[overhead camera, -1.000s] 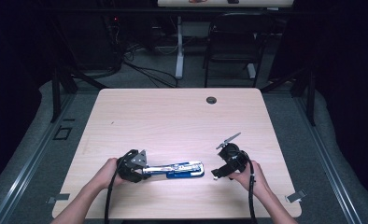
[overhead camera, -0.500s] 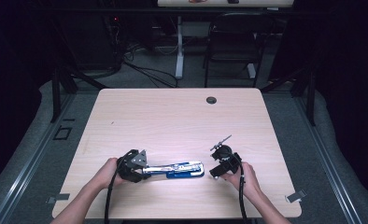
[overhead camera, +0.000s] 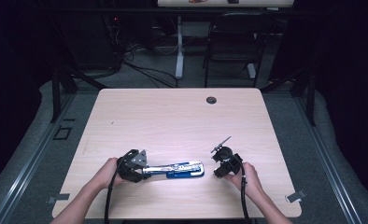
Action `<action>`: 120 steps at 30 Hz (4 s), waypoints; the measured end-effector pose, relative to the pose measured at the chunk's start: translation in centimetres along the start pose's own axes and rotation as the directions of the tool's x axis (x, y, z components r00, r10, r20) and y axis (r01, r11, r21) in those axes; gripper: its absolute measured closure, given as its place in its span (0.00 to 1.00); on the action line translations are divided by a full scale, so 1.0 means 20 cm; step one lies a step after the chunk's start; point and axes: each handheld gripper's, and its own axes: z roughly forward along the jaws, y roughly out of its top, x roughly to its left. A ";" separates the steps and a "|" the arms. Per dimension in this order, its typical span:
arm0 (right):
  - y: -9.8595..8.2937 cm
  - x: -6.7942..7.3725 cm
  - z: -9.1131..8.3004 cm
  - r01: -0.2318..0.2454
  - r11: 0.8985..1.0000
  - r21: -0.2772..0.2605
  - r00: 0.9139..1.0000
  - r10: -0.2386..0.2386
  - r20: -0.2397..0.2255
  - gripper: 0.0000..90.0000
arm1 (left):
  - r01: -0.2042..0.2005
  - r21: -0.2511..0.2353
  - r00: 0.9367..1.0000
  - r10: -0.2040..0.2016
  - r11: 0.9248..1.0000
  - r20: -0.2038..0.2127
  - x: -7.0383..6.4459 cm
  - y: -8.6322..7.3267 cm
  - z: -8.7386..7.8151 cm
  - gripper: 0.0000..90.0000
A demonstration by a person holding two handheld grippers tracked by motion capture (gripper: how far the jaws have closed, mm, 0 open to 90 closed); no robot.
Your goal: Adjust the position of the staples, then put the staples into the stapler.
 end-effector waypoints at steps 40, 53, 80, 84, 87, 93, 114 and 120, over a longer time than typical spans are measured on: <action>0.03 -0.03 -0.05 0.054 0.997 -0.056 0.996 -0.058 -0.063 0.87 | -0.003 -0.002 1.000 0.003 1.000 0.007 0.01 0.00 0.00 0.70; 0.04 -0.03 -0.08 0.111 0.989 -0.098 0.992 -0.117 -0.050 0.87 | 0.000 -0.001 1.000 0.000 1.000 0.003 0.00 0.00 0.00 0.70; 0.10 -0.09 -0.11 0.199 0.968 -0.154 0.976 -0.210 -0.060 0.87 | -0.007 -0.005 1.000 0.007 1.000 0.007 0.01 0.00 0.00 0.70; 0.13 -0.08 -0.13 0.232 0.957 -0.173 0.968 -0.245 -0.058 0.87 | -0.006 -0.006 1.000 0.006 1.000 0.006 0.01 0.00 0.00 0.70; 0.15 -0.08 -0.16 0.254 0.946 -0.200 0.960 -0.271 -0.063 0.87 | -0.007 -0.004 1.000 0.007 1.000 0.010 0.01 0.00 0.00 0.70; 0.20 -0.08 -0.18 0.292 0.927 -0.234 0.946 -0.316 -0.071 0.87 | -0.008 -0.005 1.000 0.008 1.000 0.010 0.01 0.00 0.00 0.70; 0.33 0.04 -0.18 0.490 0.838 -0.238 0.848 -0.522 -0.092 0.87 | -0.006 -0.008 1.000 0.006 1.000 0.010 0.01 -0.01 0.00 0.70; 0.37 0.10 -0.18 0.567 0.796 -0.212 0.797 -0.595 -0.106 0.87 | -0.006 -0.008 1.000 0.006 1.000 0.010 0.01 -0.01 0.00 0.70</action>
